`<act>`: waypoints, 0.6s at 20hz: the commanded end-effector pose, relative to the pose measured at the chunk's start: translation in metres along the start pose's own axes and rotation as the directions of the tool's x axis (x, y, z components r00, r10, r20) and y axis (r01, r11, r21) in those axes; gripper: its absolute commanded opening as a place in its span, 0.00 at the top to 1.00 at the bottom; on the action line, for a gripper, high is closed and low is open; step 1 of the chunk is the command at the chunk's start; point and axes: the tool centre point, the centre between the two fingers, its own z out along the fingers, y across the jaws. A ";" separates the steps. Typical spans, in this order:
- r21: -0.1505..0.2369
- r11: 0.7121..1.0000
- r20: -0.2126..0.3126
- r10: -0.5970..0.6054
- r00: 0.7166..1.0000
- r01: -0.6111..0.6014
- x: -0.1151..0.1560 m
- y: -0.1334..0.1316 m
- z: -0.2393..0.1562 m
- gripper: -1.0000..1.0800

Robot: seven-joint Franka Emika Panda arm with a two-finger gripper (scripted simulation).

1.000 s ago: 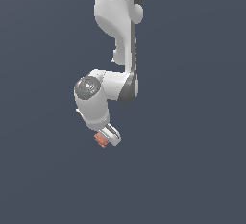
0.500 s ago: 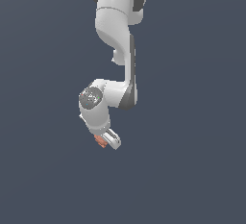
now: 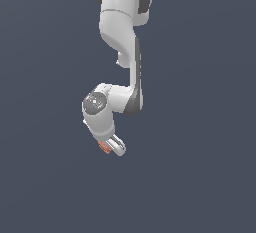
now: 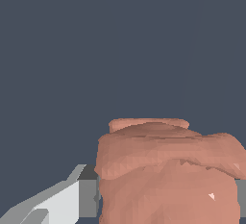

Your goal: Pick up the object and move it to a goal position.

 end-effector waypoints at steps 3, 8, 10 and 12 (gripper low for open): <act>0.000 1.000 0.000 0.000 1.000 0.000 0.000 0.000 0.000 1.00; 0.000 1.000 0.000 0.000 1.000 0.000 -0.002 -0.001 -0.001 1.00; 0.000 1.000 0.000 0.000 1.000 0.000 -0.005 -0.002 -0.004 1.00; 0.000 1.000 0.000 0.000 1.000 0.000 -0.009 -0.004 -0.007 1.00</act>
